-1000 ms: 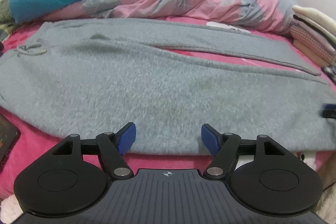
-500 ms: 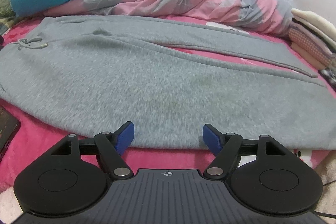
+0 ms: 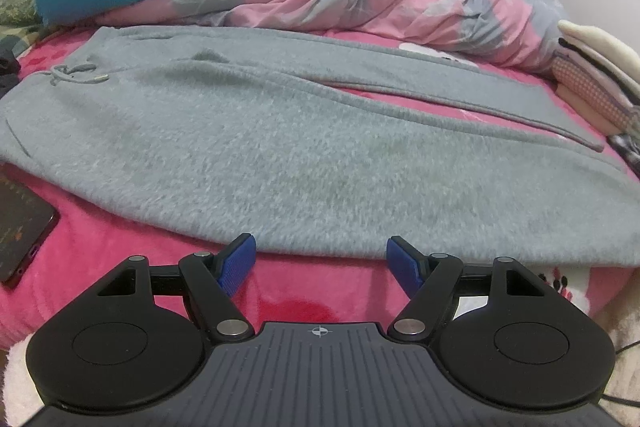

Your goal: Fold clothes

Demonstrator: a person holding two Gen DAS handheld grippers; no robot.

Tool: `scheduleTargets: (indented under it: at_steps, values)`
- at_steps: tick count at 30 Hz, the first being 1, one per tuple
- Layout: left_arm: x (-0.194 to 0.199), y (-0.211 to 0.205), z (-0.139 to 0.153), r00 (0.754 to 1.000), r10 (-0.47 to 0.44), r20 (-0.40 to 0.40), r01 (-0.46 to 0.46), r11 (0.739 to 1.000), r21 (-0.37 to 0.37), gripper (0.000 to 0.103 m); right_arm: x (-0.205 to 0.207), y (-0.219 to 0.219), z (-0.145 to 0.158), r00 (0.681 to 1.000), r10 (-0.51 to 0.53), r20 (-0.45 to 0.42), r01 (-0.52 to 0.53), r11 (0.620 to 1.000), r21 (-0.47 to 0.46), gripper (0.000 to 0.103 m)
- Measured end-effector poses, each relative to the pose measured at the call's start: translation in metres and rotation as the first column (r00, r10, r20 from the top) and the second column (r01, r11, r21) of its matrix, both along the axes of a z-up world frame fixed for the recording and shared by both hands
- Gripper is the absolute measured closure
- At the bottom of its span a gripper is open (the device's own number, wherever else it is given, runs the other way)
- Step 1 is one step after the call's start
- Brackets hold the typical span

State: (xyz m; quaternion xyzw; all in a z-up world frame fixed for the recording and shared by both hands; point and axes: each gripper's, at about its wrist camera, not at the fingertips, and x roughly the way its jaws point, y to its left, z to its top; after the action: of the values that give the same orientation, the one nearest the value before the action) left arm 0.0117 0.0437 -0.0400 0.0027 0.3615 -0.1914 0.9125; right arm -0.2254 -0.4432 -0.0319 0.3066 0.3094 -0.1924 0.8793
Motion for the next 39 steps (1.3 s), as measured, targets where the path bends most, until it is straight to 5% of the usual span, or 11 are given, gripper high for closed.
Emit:
scheduleTargets:
  at_steps: [3, 7, 11, 14, 16, 19, 22, 29, 30, 35, 39]
  values:
    - [0.001, 0.005, -0.003, 1.0, 0.015, -0.022, -0.015, 1.0, -0.002, 0.031, 0.01, -0.003, -0.023, 0.989, -0.021, -0.144, 0.02, 1.0, -0.01, 0.099]
    - [-0.003, 0.013, -0.001, 1.0, 0.024, -0.015, -0.024, 1.0, -0.012, 0.031, 0.008, 0.0, -0.02, 0.958, -0.159, -0.238, 0.12, 0.978, -0.17, 0.096]
    - [-0.003, 0.014, 0.001, 0.999, 0.011, -0.041, -0.013, 0.999, -0.044, 0.031, 0.014, 0.031, 0.008, 0.995, -0.022, -0.094, 0.003, 0.98, -0.198, 0.092]
    - [-0.01, 0.005, 0.005, 0.998, -0.049, -0.033, 0.045, 0.995, -0.091, 0.031, 0.031, 0.072, 0.025, 0.982, 0.181, -0.046, -0.187, 0.952, -0.241, 0.083]
    - [-0.019, -0.008, 0.005, 0.995, -0.1, -0.008, 0.099, 0.993, -0.068, 0.031, 0.046, 0.11, 0.029, 0.929, 0.358, -0.096, -0.369, 0.873, -0.319, 0.07]
    - [-0.03, -0.026, 0.003, 0.985, -0.172, 0.023, 0.173, 0.985, -0.017, 0.031, 0.062, 0.173, 0.02, 0.807, 0.541, -0.238, -0.583, 0.663, -0.47, 0.064]
    - [-0.037, -0.037, -0.001, 0.977, -0.212, 0.028, 0.211, 0.977, 0.029, 0.031, 0.081, 0.207, 0.012, 0.745, 0.609, -0.27, -0.651, 0.577, -0.493, 0.064]
    - [-0.042, -0.017, 0.001, 0.988, -0.15, 0.04, 0.147, 0.988, 0.052, 0.031, 0.12, 0.21, -0.01, 0.758, 0.628, -0.176, -0.639, 0.66, -0.396, 0.064]
    - [-0.043, -0.01, 0.001, 0.992, -0.123, 0.039, 0.121, 0.991, 0.051, 0.031, 0.12, 0.212, -0.014, 0.753, 0.629, -0.192, -0.647, 0.655, -0.39, 0.063]
    - [-0.036, 0.025, 0.001, 0.999, 0.011, 0.043, -0.013, 0.999, 0.035, 0.033, 0.095, 0.226, 0.0, 0.609, 0.739, -0.289, -0.789, 0.526, -0.318, 0.065]
    - [-0.027, 0.036, 0.005, 0.994, 0.081, 0.074, -0.083, 0.996, 0.019, 0.036, 0.124, 0.251, 0.024, 0.619, 0.761, -0.192, -0.752, 0.506, -0.422, 0.065]
